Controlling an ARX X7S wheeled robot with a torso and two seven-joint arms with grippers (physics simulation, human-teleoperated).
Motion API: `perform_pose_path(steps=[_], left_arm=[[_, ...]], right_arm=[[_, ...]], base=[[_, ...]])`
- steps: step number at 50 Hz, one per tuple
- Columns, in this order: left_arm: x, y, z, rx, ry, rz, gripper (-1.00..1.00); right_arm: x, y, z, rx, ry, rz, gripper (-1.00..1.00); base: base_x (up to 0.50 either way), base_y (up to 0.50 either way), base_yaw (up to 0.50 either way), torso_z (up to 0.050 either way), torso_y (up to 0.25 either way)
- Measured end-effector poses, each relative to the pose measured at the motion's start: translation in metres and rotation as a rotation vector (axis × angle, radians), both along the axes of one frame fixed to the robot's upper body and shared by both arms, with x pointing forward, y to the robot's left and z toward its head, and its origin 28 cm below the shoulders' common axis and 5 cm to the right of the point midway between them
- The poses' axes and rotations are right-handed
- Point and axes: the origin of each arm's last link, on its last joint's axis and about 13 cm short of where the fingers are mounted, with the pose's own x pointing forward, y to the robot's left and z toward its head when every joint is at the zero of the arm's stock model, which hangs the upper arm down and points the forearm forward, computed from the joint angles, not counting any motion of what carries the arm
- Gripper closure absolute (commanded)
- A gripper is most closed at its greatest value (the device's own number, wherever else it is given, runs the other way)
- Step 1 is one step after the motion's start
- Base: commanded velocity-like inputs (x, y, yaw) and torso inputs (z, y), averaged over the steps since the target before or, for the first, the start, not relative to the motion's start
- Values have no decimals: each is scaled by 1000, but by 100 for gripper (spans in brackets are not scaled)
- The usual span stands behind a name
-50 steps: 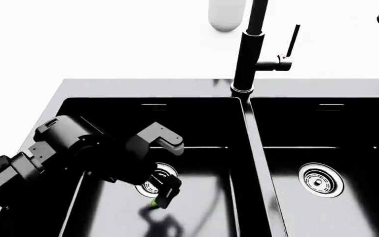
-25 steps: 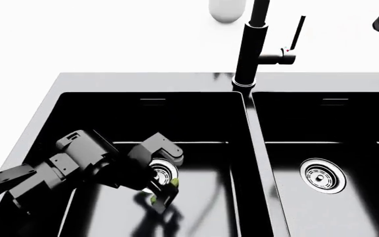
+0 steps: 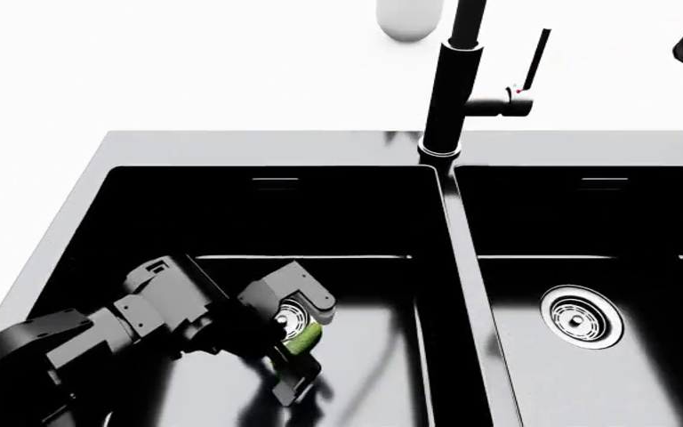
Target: Pick up the fruits and vegetables and place them in the sink. Turn on the sink faucet to wash them. Then turn the sink off and put them in the tray.
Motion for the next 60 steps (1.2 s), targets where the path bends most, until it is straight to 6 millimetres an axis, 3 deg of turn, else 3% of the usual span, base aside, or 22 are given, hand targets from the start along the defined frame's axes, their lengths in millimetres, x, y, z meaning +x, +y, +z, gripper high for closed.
perform_pose_path(steps=[3, 4, 16, 26, 43, 60], left_arm=[[0, 0, 0, 6, -4, -9, -100], [0, 0, 0, 7, -6, -11, 100], [-2, -2, -3, -9, -21, -12, 100], [-4, -1, 20, -111, -117, 38, 100], [-13, 13, 104, -271, -347, 115, 100], [-9, 36, 169, -422, -640, 289, 100]], right_arm=[[-2, 0, 0, 0, -1, -2, 100], [-3, 0, 0, -1, -2, -3, 100], [-10, 0, 4, -6, -10, -7, 100], [-14, 1, 6, -5, -19, -5, 100], [-9, 8, 11, -8, -32, 24, 100], [0, 18, 18, -18, -47, 53, 100]], base=[[0, 0, 0, 0, 0], [0, 0, 0, 0, 0], [0, 0, 0, 0, 0], [-1, 0, 0, -3, 75], [-5, 0, 0, -12, 250], [-29, 4, 0, 23, 40]])
